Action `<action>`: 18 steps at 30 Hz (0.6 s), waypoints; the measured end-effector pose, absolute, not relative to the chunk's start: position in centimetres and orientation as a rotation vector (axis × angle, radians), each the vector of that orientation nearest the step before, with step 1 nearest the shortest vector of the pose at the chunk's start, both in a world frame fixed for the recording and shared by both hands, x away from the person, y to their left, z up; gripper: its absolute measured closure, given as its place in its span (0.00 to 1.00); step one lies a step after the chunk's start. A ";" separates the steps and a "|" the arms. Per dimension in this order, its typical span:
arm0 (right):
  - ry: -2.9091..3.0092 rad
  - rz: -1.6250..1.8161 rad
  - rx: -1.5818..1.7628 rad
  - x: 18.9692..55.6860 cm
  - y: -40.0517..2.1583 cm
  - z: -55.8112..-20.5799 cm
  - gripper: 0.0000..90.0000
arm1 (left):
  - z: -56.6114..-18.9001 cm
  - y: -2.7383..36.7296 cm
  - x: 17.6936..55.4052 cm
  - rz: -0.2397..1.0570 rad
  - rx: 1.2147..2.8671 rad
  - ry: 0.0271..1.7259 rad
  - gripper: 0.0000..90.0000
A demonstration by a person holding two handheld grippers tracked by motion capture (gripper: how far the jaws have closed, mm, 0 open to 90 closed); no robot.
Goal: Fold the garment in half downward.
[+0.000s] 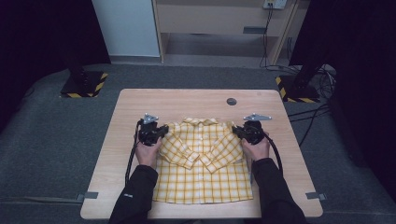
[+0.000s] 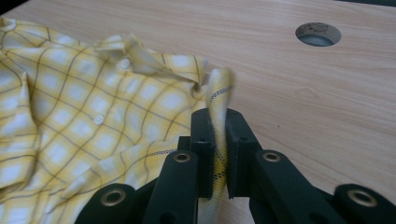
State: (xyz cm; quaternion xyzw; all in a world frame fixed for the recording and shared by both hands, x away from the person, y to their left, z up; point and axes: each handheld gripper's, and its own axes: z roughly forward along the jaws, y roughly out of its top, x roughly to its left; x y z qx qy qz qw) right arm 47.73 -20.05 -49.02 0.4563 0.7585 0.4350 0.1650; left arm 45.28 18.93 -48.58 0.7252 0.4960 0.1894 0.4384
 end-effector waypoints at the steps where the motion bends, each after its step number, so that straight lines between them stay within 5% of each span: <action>1: 2.158 1.251 1.300 47.5 -20.2 -48.8 0.93 | -48.3 18.9 44.9 0.476 1.794 1.223 0.94; 18: 2.145 1.356 1.205 42.5 -21.1 -45.7 0.94 | -45.4 18.9 39.3 0.505 1.758 1.086 0.94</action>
